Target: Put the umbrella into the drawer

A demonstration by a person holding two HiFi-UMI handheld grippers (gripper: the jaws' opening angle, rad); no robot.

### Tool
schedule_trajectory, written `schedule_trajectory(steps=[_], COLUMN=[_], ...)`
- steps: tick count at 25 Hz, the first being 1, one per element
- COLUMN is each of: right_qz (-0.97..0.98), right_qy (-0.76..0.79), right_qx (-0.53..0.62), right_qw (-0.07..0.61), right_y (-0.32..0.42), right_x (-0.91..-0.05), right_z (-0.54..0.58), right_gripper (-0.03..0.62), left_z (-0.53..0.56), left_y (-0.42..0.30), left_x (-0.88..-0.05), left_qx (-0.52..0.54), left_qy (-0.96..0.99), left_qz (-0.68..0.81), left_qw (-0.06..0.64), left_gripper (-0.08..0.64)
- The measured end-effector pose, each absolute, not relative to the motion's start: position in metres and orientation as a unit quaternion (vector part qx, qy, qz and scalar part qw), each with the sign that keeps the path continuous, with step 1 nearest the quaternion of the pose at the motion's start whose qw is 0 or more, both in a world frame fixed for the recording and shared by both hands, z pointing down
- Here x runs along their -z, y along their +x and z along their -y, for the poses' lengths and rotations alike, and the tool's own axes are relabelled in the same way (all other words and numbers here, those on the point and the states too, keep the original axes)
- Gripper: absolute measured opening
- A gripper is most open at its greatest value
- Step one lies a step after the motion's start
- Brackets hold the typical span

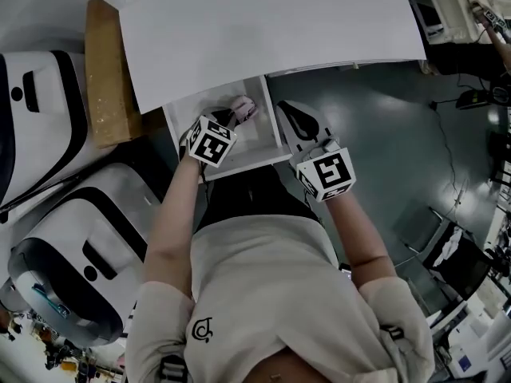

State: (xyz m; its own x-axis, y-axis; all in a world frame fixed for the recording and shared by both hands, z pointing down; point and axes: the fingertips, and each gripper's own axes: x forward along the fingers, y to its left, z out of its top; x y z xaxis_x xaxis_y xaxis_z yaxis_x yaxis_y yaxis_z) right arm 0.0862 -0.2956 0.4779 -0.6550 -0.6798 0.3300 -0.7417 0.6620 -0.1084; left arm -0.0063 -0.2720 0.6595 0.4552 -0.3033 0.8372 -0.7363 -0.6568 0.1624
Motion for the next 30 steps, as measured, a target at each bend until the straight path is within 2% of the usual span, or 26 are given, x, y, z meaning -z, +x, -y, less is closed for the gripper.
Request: schedule_trajectory(steps=[2,10,21,30], right_qz=[0.902,0.904,0.928,0.93], right_qy=[0.397,0.406,0.368,0.364], right_qx=[-0.107,-0.072,0.005,0.027], right_qw=[0.128,0.109,0.058,0.035], right_y=[0.088,0.088,0.052,0.044], right_x=[-0.466,-0.422,-0.333,-0.302], right_z=[0.296,0.295,0.289,0.3], right_gripper=[0.006,0.008,0.008,0.007], left_z=[0.277,0.287,0.279,0.275], left_y=[-0.01,-0.025,-0.054,-0.093], left_x=[-0.635,-0.521,-0.359,-0.293], left_qx=[-0.389,-0.284,-0.111,-0.041], left_qy=[0.819,0.847,0.867,0.844], left_qz=[0.343,0.412,0.482,0.534], left_qw=[0.246,0.18,0.068,0.025], left_gripper=[0.012,0.012,0.012,0.012])
